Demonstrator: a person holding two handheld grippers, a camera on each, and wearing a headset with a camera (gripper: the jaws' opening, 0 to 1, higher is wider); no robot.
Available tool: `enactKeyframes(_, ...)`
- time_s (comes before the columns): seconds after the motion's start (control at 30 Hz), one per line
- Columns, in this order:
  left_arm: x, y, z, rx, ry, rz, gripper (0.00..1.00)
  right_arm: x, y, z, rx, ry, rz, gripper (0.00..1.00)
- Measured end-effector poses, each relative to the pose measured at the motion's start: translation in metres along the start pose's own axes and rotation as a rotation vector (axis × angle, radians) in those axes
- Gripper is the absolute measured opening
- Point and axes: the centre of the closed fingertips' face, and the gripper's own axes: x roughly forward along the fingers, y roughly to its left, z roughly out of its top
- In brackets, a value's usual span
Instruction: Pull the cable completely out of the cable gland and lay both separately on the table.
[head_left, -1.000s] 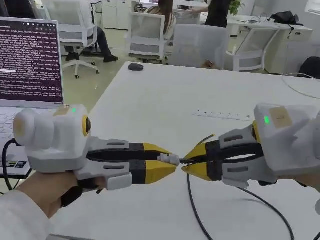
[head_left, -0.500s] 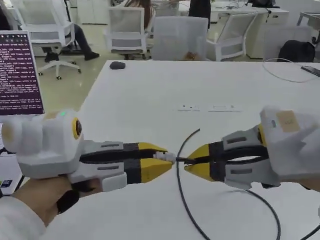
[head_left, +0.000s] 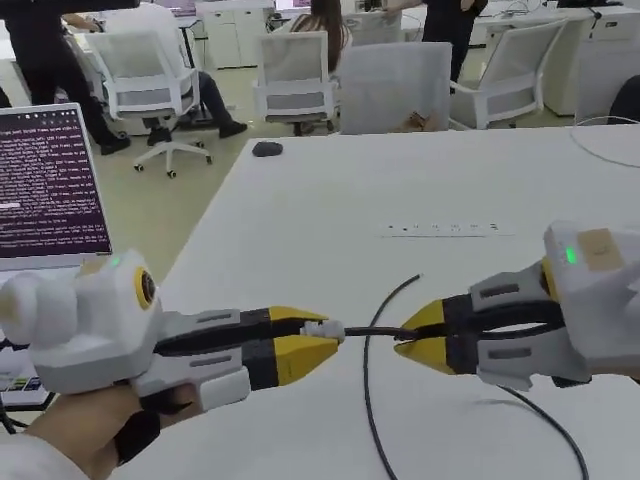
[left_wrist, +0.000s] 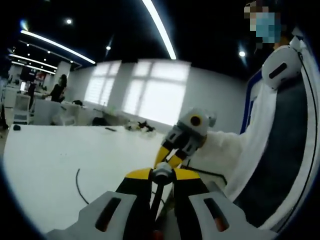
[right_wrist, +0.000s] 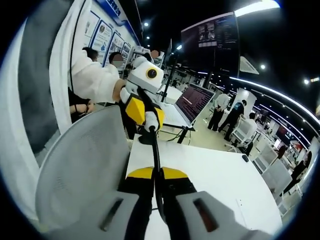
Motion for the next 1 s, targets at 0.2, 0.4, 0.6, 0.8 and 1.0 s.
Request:
enactKeyframes(0.2, -0.002, -0.002, -0.003, 0.056, 0.051, -0.010, 0.16, 0.005, 0.003, 0.002, 0.021, -0.017, 0.027, 0.09)
enactKeyframes(0.4, 0.003, -0.005, -0.006, 0.058, 0.073, -0.049, 0.16, 0.015, 0.009, 0.024, 0.022, -0.081, 0.039, 0.23)
enactKeyframes(0.6, 0.007, -0.014, -0.003, 0.075, 0.044, -0.064, 0.16, 0.038, 0.016, 0.020, -0.052, -0.012, 0.103, 0.23)
enactKeyframes(0.8, 0.003, -0.015, -0.003, 0.062, 0.026, -0.057, 0.16, 0.039, 0.019, 0.033, -0.047, -0.051, 0.121, 0.12)
enactKeyframes(1.0, 0.000, -0.019, -0.003, 0.080, 0.042, -0.063, 0.16, 0.041, 0.029, 0.033, -0.062, -0.050, 0.139, 0.04)
